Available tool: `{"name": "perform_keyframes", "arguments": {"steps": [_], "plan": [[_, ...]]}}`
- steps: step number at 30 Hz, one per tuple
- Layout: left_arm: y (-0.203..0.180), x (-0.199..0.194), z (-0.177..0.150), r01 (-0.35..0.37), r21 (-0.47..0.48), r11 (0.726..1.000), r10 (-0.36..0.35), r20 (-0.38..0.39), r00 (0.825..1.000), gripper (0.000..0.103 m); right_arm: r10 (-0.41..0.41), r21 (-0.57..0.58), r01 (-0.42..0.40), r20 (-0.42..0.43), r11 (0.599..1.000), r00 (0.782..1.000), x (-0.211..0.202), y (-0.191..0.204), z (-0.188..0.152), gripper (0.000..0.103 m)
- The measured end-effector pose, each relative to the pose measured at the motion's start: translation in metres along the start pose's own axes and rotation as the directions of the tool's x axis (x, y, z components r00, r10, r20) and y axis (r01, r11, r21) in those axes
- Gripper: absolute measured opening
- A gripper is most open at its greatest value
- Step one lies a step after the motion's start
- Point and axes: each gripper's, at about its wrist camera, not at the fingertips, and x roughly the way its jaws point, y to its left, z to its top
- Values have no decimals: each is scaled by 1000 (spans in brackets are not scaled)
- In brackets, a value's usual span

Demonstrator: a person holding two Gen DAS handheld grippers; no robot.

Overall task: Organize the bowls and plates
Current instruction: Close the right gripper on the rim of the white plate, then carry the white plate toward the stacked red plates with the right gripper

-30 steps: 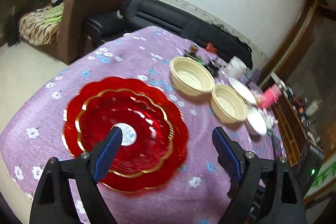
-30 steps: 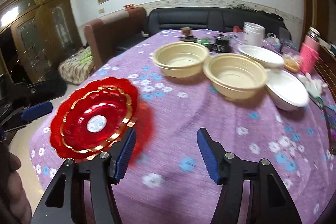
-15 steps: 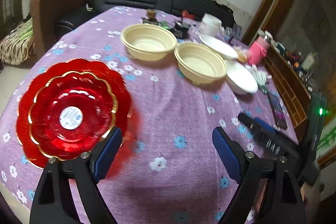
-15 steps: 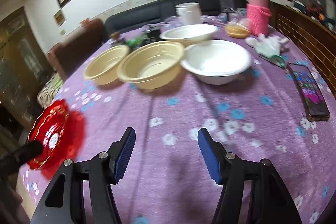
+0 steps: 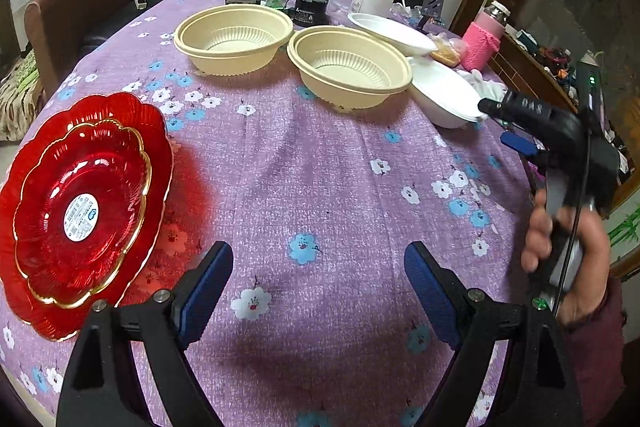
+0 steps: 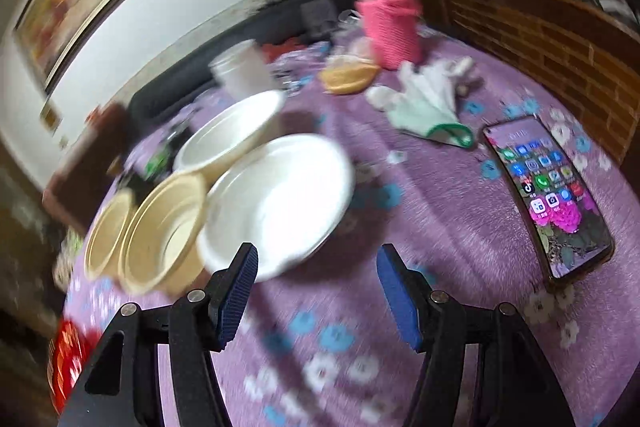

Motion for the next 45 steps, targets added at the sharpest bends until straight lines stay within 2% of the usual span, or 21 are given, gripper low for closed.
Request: {"name": "perform_keyframes", "arguments": {"steps": [2, 6, 8, 10, 11, 13, 20, 25, 31, 35, 41, 45], "plan": [[-2, 3, 1, 0, 2, 1000, 0, -7, 1000, 87, 21, 72, -20, -23, 997, 1000, 16, -10, 10, 66], [-9, 6, 4, 8, 23, 1000, -8, -15, 1000, 87, 42, 142, -28, -95, 989, 995, 47, -19, 20, 66], [-11, 7, 7, 12, 33, 999, -11, -17, 1000, 87, 52, 146, -36, -110, 989, 993, 55, -19, 20, 60], [-14, 7, 11, 17, 43, 999, -17, -17, 1000, 87, 54, 122, -40, -111, 992, 992, 53, -18, 21, 36], [-15, 6, 14, 21, 48, 999, -20, -14, 1000, 87, 74, 124, -60, -117, 991, 990, 52, -19, 21, 32], [-19, 6, 19, 29, 56, 998, -29, -9, 1000, 87, 101, 117, -88, -116, 989, 988, 47, -19, 19, 16], [-45, 14, 45, 70, 94, 993, -71, 4, 997, 87, 115, 88, -106, -101, 990, 988, 23, -28, 10, 14], [-87, 26, 97, 101, 187, 977, -116, 71, 991, 87, 117, 100, -109, -77, 989, 990, 24, -42, 8, 14], [-130, 67, 146, 66, 247, 967, -82, 59, 995, 87, 139, 135, -125, -101, 983, 985, 36, -60, 8, 15], [-151, 98, 156, 36, 274, 961, -45, 26, 999, 85, 151, 133, -137, -104, 982, 983, 35, -63, 9, 15], [-174, 125, 150, 8, 336, 942, -1, -21, 1000, 64, 144, 119, -131, -106, 984, 984, 34, -61, 10, 15], [-183, 131, 142, -25, 388, 921, 36, -19, 999, 41, 145, 124, -131, -109, 983, 983, 35, -60, 10, 15]]}}
